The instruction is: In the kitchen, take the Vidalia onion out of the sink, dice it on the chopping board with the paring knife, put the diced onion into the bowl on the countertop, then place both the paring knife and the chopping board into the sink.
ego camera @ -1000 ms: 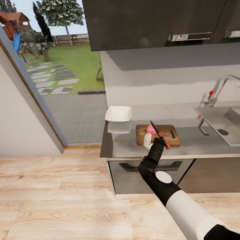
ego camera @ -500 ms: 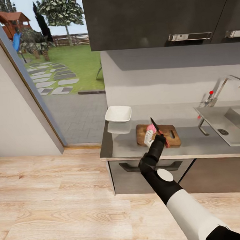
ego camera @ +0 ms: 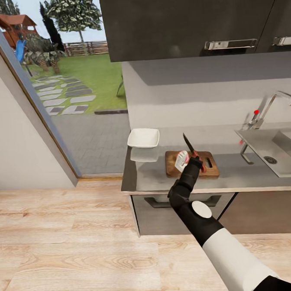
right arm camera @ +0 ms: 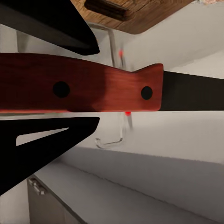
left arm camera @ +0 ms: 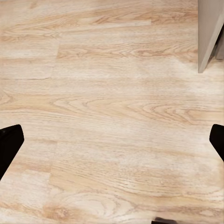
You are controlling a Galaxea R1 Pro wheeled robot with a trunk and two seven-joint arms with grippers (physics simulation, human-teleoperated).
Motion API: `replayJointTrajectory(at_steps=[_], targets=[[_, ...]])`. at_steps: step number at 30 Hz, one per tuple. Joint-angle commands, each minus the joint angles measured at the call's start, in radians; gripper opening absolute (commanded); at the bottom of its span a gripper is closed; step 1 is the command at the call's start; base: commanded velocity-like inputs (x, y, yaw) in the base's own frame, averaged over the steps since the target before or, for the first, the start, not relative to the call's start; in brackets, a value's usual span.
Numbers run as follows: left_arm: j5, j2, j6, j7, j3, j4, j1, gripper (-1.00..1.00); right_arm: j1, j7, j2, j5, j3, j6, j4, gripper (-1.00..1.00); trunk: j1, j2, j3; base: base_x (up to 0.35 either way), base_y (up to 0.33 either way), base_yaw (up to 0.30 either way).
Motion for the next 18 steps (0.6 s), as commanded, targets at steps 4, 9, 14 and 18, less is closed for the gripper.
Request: replayJointTrajectory(at_steps=[4, 9, 14, 18], targets=[[0.006, -0.001, -0.005, 0.003, -0.009, 0.004, -0.002, 1.00, -0.001, -0.002, 0.000, -0.006, 0.003, 0.004, 0.014, -1.00, 0.001, -0.002, -0.002, 0.000, 0.000, 0.000], [0.005, -0.001, -0.005, 0.003, -0.009, 0.004, -0.002, 1.00, -0.001, 0.000, 0.004, -0.007, 0.003, 0.001, 0.049, -1.00, 0.001, -0.002, -0.002, 0.000, 0.000, 0.000], [0.005, -0.001, -0.005, 0.003, -0.009, 0.004, -0.002, 1.00, -0.001, 0.000, 0.006, -0.007, 0.003, -0.002, 0.084, -1.00, 0.001, -0.002, -0.002, 0.000, 0.000, 0.000], [0.006, -0.001, -0.005, 0.003, -0.009, 0.004, -0.002, 1.00, -0.001, 0.000, 0.006, -0.008, 0.004, -0.003, 0.109, -1.00, 0.001, -0.002, -0.002, 0.000, 0.000, 0.000]])
